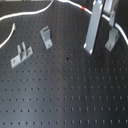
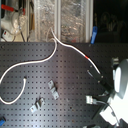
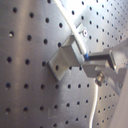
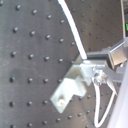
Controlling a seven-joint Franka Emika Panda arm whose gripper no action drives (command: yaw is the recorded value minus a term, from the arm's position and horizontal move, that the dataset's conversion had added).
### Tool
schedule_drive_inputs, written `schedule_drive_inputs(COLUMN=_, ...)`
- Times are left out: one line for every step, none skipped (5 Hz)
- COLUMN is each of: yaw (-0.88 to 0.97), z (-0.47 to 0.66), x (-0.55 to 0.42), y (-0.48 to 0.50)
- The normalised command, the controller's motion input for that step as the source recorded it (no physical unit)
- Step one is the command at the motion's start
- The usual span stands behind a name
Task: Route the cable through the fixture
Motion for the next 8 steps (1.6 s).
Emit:
schedule_drive_inputs(yaw=0.11, z=0.0, x=-0.263, y=0.161)
schedule_drive_inputs(yaw=0.04, z=0.0, x=-0.293, y=-0.037)
schedule_drive_inputs(yaw=0.0, z=-0.01, x=-0.067, y=-0.235)
schedule_drive_inputs(yaw=0.0, z=-0.02, x=0.075, y=-0.067)
schedule_drive_inputs(yaw=0.24, z=0.12, x=0.129, y=-0.163)
schedule_drive_inputs(yaw=0.51, z=0.09, x=0.01, y=-0.079)
schedule_drive_inputs(yaw=0.05, z=0.09, x=-0.107, y=-0.078)
schedule_drive_inputs(yaw=0.0, z=0.23, x=-0.2, y=-0.03)
